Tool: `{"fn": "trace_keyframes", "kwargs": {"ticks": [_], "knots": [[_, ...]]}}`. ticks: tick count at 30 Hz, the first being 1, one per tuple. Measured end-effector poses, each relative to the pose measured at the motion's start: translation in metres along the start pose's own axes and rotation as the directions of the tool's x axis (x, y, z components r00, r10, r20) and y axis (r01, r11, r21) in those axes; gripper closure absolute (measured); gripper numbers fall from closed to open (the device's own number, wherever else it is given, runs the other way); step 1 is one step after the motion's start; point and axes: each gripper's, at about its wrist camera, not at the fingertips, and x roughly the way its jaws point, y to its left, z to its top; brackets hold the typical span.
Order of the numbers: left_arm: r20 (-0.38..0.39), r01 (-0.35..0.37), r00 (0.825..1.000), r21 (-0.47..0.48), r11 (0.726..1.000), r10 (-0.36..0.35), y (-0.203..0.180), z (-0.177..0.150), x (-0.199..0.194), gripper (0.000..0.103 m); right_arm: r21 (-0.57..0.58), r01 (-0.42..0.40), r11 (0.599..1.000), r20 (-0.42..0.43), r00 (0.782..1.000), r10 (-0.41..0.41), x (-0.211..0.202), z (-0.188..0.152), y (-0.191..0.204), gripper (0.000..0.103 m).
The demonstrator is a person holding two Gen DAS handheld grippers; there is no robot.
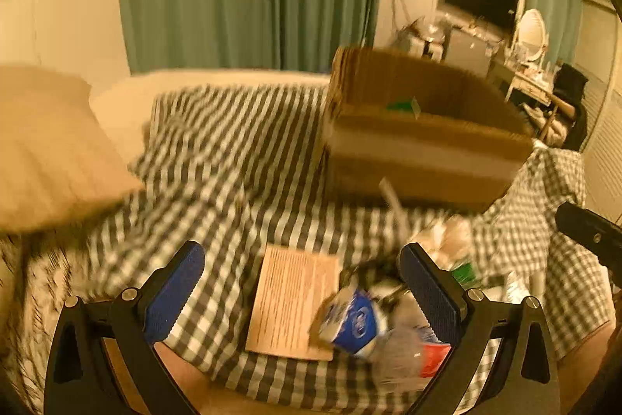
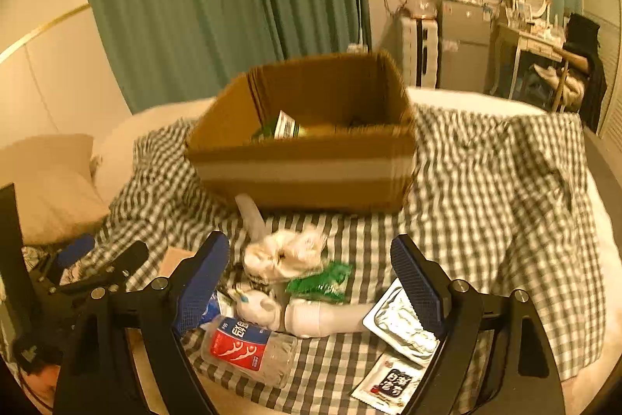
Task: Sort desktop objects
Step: 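Lower both grippers toward the remaining items on the bed, then grasp the tan leaflet box with the left gripper while the right gripper grasps the white lace cloth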
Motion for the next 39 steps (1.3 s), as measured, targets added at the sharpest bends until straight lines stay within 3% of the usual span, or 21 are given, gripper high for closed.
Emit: {"fn": "trace_keyframes", "kwargs": {"ticks": [8,15,24,29,30,32,33,35,39], "knots": [[-0.109,0.050,0.993,-0.034,0.998,-0.054,0.007,-0.022,0.051,0.000,-0.029,-0.011,1.000,-0.084,0.996,0.008,0.055,-0.009,0.010,0.018],[-0.181,0.045,0.982,-0.067,0.997,-0.056,0.014,-0.026,0.082,0.000,-0.023,-0.027,0.999,-0.153,0.988,0.023,0.100,-0.015,0.016,0.018],[-0.210,0.033,0.977,0.027,0.999,-0.027,-0.009,-0.025,0.106,0.000,-0.028,-0.025,0.999,-0.202,0.979,0.019,0.132,-0.020,0.020,0.018],[-0.198,0.011,0.980,0.007,1.000,-0.010,-0.007,-0.025,0.108,0.014,-0.029,-0.017,0.999,-0.210,0.978,0.011,0.138,-0.022,0.018,0.018],[-0.190,0.009,0.982,0.001,1.000,-0.009,-0.006,-0.025,0.106,0.016,-0.030,-0.017,0.999,-0.211,0.977,0.010,0.139,-0.022,0.017,0.021],[-0.178,0.009,0.984,-0.003,1.000,-0.009,-0.005,-0.024,0.102,0.021,-0.038,-0.010,0.999,-0.216,0.976,0.002,0.140,-0.023,0.017,0.045],[-0.177,0.012,0.984,-0.004,1.000,-0.012,-0.003,-0.024,0.103,0.021,-0.041,-0.010,0.999,-0.221,0.975,0.000,0.141,-0.024,0.018,0.049],[-0.173,0.014,0.985,-0.001,1.000,-0.014,-0.003,-0.024,0.102,0.021,-0.047,-0.013,0.999,-0.227,0.974,0.002,0.141,-0.025,0.018,0.068],[-0.164,0.007,0.987,0.012,1.000,-0.005,-0.003,-0.024,0.099,0.022,-0.052,0.000,0.999,-0.199,0.980,-0.011,0.133,-0.025,0.017,0.083]]}}
